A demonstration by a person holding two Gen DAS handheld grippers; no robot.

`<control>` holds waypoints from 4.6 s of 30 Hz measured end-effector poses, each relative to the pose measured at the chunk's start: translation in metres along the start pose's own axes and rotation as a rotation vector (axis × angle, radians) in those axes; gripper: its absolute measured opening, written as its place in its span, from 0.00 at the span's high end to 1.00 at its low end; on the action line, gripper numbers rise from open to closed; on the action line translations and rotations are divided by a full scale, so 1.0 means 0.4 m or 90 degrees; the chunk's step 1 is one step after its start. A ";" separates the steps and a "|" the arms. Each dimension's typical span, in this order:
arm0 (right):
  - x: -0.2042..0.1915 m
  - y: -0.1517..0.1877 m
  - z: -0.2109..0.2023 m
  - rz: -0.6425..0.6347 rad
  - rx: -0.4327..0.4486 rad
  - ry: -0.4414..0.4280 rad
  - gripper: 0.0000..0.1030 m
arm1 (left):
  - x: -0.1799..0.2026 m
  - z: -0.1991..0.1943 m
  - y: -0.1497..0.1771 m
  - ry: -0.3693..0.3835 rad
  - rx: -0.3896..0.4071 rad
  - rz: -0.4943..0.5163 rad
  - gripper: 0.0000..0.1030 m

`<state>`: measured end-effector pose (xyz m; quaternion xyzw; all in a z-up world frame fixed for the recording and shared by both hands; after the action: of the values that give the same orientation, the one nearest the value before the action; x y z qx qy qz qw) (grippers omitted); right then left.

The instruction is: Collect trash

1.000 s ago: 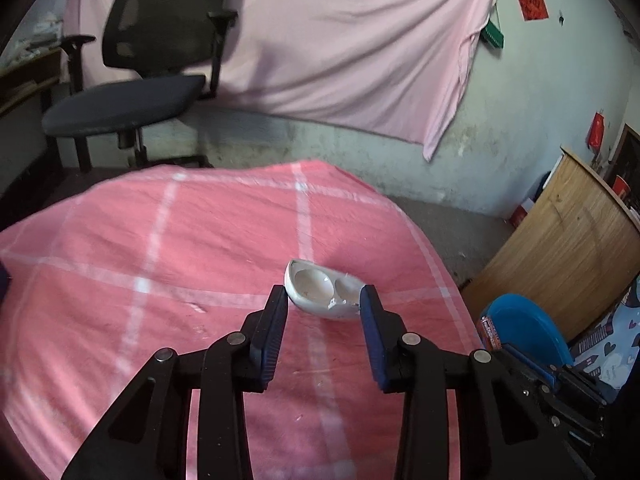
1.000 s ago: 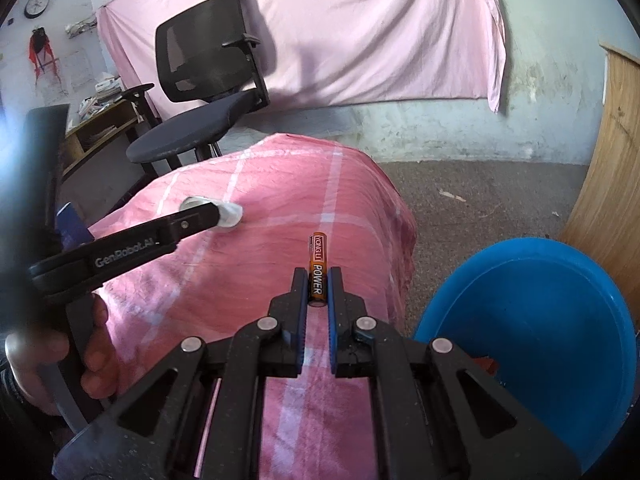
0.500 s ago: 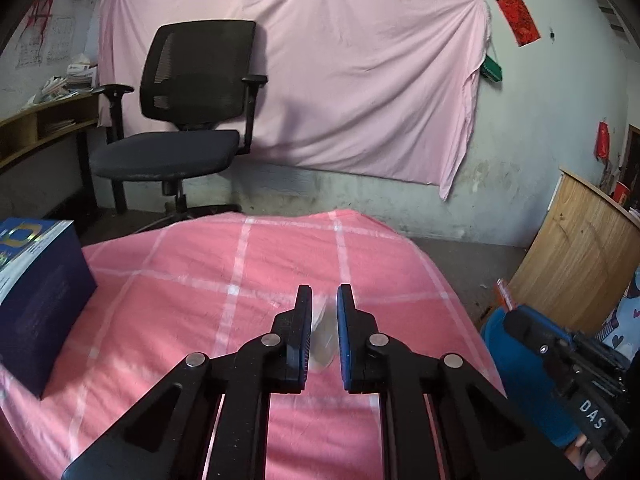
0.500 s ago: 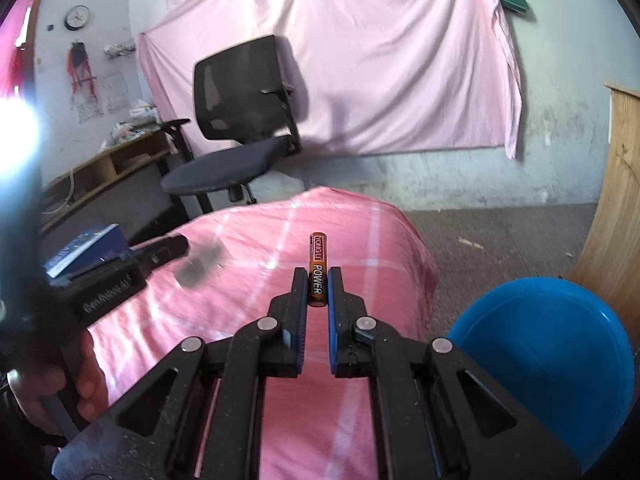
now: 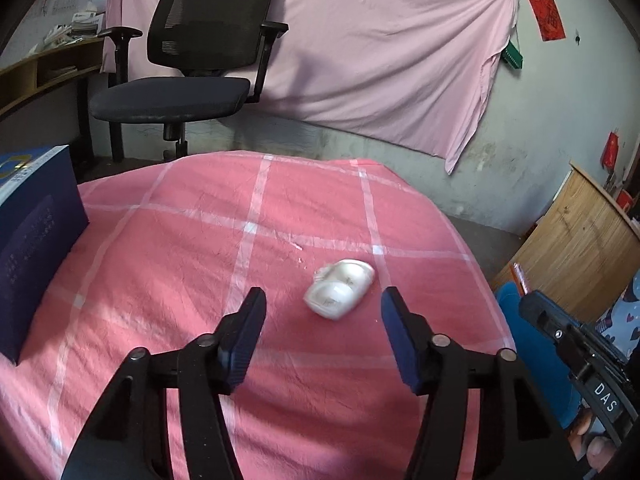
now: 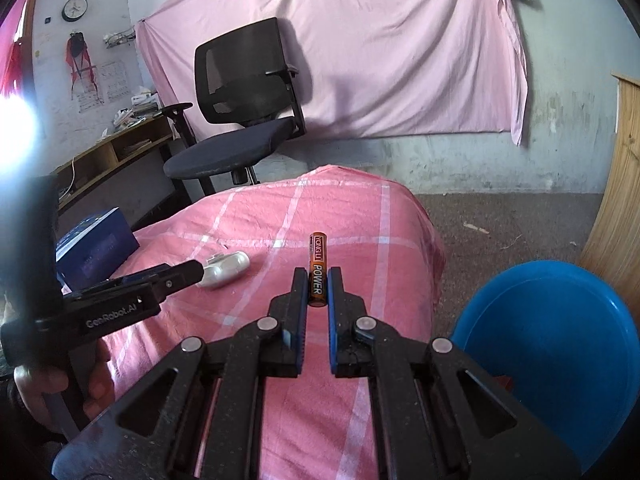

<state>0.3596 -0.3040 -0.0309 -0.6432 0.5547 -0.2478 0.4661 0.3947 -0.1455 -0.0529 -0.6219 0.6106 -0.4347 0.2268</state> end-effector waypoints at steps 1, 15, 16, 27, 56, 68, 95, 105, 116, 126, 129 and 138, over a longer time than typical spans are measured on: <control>0.003 0.001 0.003 0.003 -0.004 0.001 0.78 | 0.002 0.011 0.001 0.003 -0.014 0.007 0.48; 0.030 0.019 0.033 0.024 -0.045 0.017 0.78 | 0.036 0.083 0.026 -0.001 -0.087 0.089 0.76; 0.030 0.020 0.033 0.024 -0.045 0.017 0.78 | 0.037 0.085 0.028 -0.002 -0.087 0.093 0.76; 0.017 -0.016 -0.023 0.005 0.035 0.005 0.78 | 0.062 -0.012 -0.017 0.001 0.020 0.080 0.76; 0.213 -0.059 -0.465 0.001 0.311 0.155 0.78 | 0.589 -0.326 -0.032 0.182 0.276 0.245 0.76; 0.337 0.022 -0.432 0.068 0.193 0.187 0.78 | 0.683 -0.194 0.084 0.226 0.136 0.254 0.76; 0.409 0.050 -0.407 0.151 0.116 0.223 0.61 | 0.595 -0.099 0.103 0.213 -0.018 0.127 0.43; 0.284 0.013 -0.479 0.099 0.151 0.237 0.36 | 0.490 -0.242 0.051 0.184 0.058 0.115 0.15; 0.096 0.006 -0.573 0.062 0.194 0.236 0.00 | 0.344 -0.421 0.029 0.142 0.142 0.103 0.02; -0.099 0.085 -0.693 0.050 0.234 0.218 0.00 | 0.195 -0.633 0.104 0.125 0.199 0.116 0.02; -0.164 0.100 -0.729 0.039 0.256 0.215 0.00 | 0.161 -0.689 0.130 0.121 0.218 0.120 0.02; -0.307 0.170 -0.783 0.027 0.267 0.215 0.00 | 0.059 -0.838 0.204 0.098 0.257 0.136 0.01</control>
<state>0.0327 -0.2863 0.0725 -0.4703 0.5744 -0.4514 0.4951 0.0719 -0.0973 0.0610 -0.4611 0.5888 -0.5676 0.3443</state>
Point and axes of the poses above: each gripper's, at about its wrist camera, not at the fingertips, and z roughly the way its jaws point, x to its right, y to its underside, the point moved 6 cm from there along z, roughly the way its jaws point, and after that the axes turned 8 degrees about x, right-handed, at the moved point
